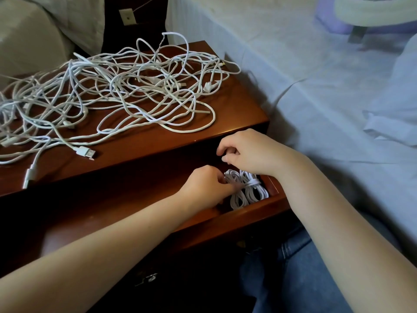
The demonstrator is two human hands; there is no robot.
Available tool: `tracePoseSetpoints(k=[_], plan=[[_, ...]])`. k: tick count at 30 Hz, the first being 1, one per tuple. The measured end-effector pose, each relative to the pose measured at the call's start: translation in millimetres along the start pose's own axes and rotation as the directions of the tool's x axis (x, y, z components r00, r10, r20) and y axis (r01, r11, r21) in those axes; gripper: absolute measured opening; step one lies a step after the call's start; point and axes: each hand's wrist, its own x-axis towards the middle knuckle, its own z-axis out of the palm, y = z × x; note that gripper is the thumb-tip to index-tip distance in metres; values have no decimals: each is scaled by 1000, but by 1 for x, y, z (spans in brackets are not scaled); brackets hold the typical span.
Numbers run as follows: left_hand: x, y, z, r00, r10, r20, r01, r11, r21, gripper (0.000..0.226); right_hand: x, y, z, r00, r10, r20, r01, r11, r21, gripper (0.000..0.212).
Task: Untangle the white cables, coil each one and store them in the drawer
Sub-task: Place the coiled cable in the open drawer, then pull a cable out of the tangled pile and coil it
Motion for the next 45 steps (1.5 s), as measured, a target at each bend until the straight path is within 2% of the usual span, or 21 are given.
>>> tracePoseSetpoints(k=[4,10,12,16,21,24,30,34,36,40,45], plan=[[0,0,-2,1000,-3,28,3,1000,20,47,0,0,0,1000,7,6,-7,1000,3,21],[-5,0,-8,994,-50,97,55,997,-48,47,-1,-1,0,999,6,-38,-3,997,73,19],[-7,-1,-14,994,-53,100,59,996,-65,41,-1,-4,-1,999,-4,-54,10,995,97,18],[-18,-7,-39,1000,-2,-2,2,999,-43,26,-2,-19,-2,995,-46,-92,61,985,159,15],[-46,-23,-82,993,32,-118,-47,991,-122,25,10,-55,-8,971,-139,-195,173,970,169,13],[-64,-39,-111,971,33,-238,-63,991,-121,25,24,-80,-11,949,-185,-256,233,958,168,15],[-85,-72,-163,825,31,-564,-103,990,-97,28,62,-127,5,908,-319,-272,358,928,107,15],[-71,-97,-192,655,-10,-756,-82,993,-84,27,91,-153,26,852,-437,-289,466,884,37,16],[-62,-105,-203,598,-31,-801,-63,994,-86,25,105,-162,37,799,-491,-347,504,862,-58,18],[-44,-111,-218,528,-28,-849,-123,986,-109,22,127,-170,49,679,-582,-448,557,805,-203,13],[-27,-114,-221,484,-47,-874,-220,960,-173,16,145,-169,52,676,-569,-467,541,815,-209,16]])
